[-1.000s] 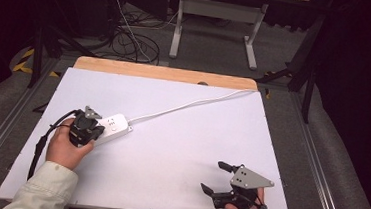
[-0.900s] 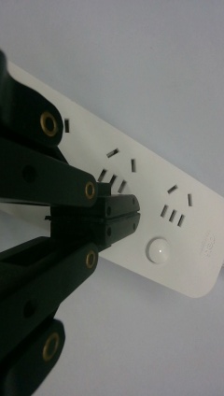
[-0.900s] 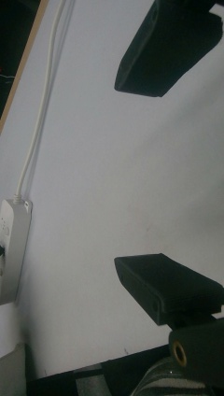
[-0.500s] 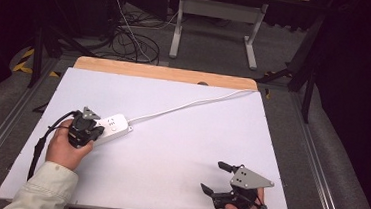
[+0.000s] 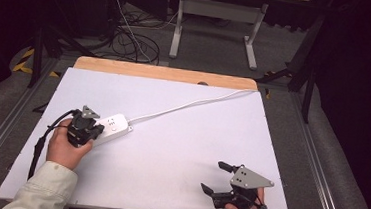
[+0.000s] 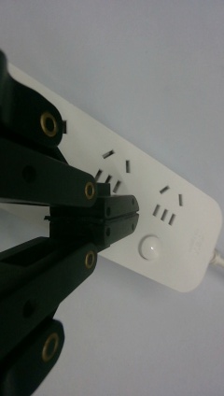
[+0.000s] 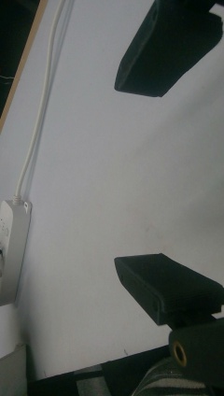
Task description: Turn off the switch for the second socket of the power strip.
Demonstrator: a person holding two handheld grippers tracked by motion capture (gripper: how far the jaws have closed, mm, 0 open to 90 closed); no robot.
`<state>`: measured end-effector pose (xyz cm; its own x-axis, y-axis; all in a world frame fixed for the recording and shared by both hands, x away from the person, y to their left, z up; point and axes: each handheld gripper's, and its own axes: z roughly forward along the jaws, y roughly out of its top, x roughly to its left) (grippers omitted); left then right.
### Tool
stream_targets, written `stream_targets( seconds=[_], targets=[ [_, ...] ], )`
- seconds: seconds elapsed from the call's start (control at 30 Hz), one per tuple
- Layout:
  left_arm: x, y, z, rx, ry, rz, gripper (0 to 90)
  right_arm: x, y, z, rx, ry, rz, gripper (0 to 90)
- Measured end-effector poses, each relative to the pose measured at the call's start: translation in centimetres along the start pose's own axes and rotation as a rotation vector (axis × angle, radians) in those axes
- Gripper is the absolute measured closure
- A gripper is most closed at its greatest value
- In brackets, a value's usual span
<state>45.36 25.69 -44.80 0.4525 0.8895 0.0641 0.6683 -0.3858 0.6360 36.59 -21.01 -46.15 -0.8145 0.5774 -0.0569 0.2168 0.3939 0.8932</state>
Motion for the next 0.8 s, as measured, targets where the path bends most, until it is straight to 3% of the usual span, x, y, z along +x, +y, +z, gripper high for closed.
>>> stream_targets(
  seconds=[0.17,0.4,0.8],
  targets=[
    [-0.5,0.7,-1.8,-0.053,-0.012,0.003,90.0,0.0,0.0,-0.1,-0.003,-0.004,0.005,13.9],
    [-1.3,0.9,-2.9,-0.057,-0.027,0.038,90.0,0.1,0.0,-0.2,-0.005,-0.007,0.002,13.9],
    [-1.3,1.2,-3.9,-0.072,-0.044,0.038,90.0,0.0,-0.1,-0.1,-0.002,-0.006,0.007,13.9]
  ],
)
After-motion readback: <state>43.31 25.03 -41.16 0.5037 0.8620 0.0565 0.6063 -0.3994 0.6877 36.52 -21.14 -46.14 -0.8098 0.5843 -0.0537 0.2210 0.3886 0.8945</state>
